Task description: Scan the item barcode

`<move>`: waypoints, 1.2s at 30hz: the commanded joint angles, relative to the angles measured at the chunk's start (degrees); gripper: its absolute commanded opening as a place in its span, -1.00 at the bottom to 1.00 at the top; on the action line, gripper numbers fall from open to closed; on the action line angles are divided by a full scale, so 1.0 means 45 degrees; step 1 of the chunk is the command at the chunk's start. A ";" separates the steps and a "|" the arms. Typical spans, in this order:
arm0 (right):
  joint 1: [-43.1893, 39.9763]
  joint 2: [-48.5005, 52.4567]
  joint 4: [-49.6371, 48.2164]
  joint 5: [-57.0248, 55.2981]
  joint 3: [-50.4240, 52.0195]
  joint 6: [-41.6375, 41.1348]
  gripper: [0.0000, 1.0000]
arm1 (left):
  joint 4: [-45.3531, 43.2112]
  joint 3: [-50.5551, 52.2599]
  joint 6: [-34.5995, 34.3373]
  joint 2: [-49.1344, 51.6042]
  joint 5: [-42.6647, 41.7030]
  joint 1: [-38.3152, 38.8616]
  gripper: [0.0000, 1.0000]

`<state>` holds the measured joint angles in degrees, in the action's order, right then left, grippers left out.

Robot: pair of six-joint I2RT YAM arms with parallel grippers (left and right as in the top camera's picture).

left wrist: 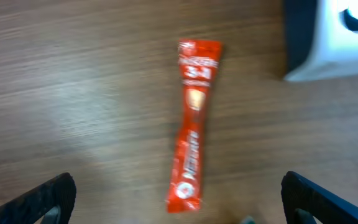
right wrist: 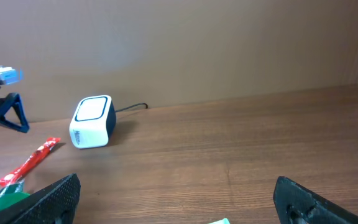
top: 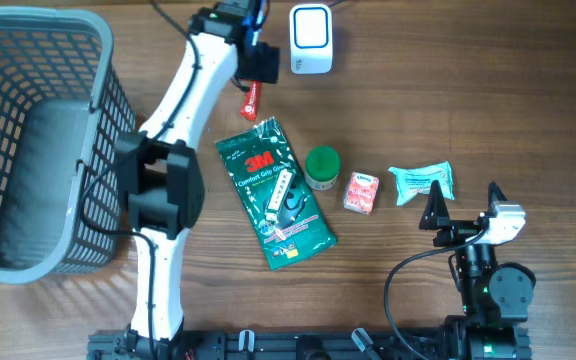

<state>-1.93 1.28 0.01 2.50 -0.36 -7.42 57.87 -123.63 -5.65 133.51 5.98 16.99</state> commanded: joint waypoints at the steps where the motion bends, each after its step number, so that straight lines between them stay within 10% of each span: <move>1: 0.0019 -0.0058 -0.0039 -0.0117 0.0015 -0.0053 0.99 | -0.0840 0.1195 -0.0136 -0.0520 -0.1676 -0.0389 1.00; 12: 0.0019 -0.0058 -0.0029 0.0117 0.0015 -0.1972 0.99 | -0.4192 0.4177 -0.0141 0.0044 -0.1889 -0.0311 0.84; 13: 0.0019 -0.0058 -0.0029 0.0112 0.0015 -0.2584 1.00 | -0.4396 0.4177 -0.0141 0.0253 -0.1894 -0.0311 0.55; 14: 0.0019 -0.0058 -0.0029 0.0112 0.0015 -0.3099 0.99 | -0.4435 0.4177 -0.0141 0.0403 -0.1894 -0.0301 -0.46; 15: 0.0019 -0.0058 -0.0029 0.0112 0.0015 -0.3225 1.00 | -0.4410 0.4177 -0.0199 0.0432 -0.1894 -0.0291 -0.87; 18: 0.0019 -0.0058 -0.0029 0.0112 0.0015 -0.3395 1.00 | -0.3934 0.4177 -0.0180 0.0432 -0.1894 -0.0083 -0.85; 20: 0.0019 -0.0058 -0.0029 0.0117 0.0015 -0.3395 0.99 | -0.3536 0.4187 -0.0175 0.0529 -0.1885 0.0010 0.42; 24: 0.0019 -0.0058 -0.0029 0.0117 0.0015 -0.3395 0.99 | -0.3609 0.4240 -0.0185 0.1112 -0.1899 0.0015 0.66; 27: 0.0019 -0.0058 -0.0029 0.0112 0.0015 -0.3395 1.00 | -0.3580 0.4337 -0.0185 0.1355 -0.1894 0.0117 -0.92; 36: 0.0019 -0.0058 -0.0029 0.0112 0.0015 -0.4104 1.00 | -0.1977 0.3128 -0.0175 -0.1234 0.0165 0.0199 -0.92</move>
<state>-1.93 1.28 0.01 2.55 -0.36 -24.69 47.35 -107.37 -6.35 134.69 3.64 17.47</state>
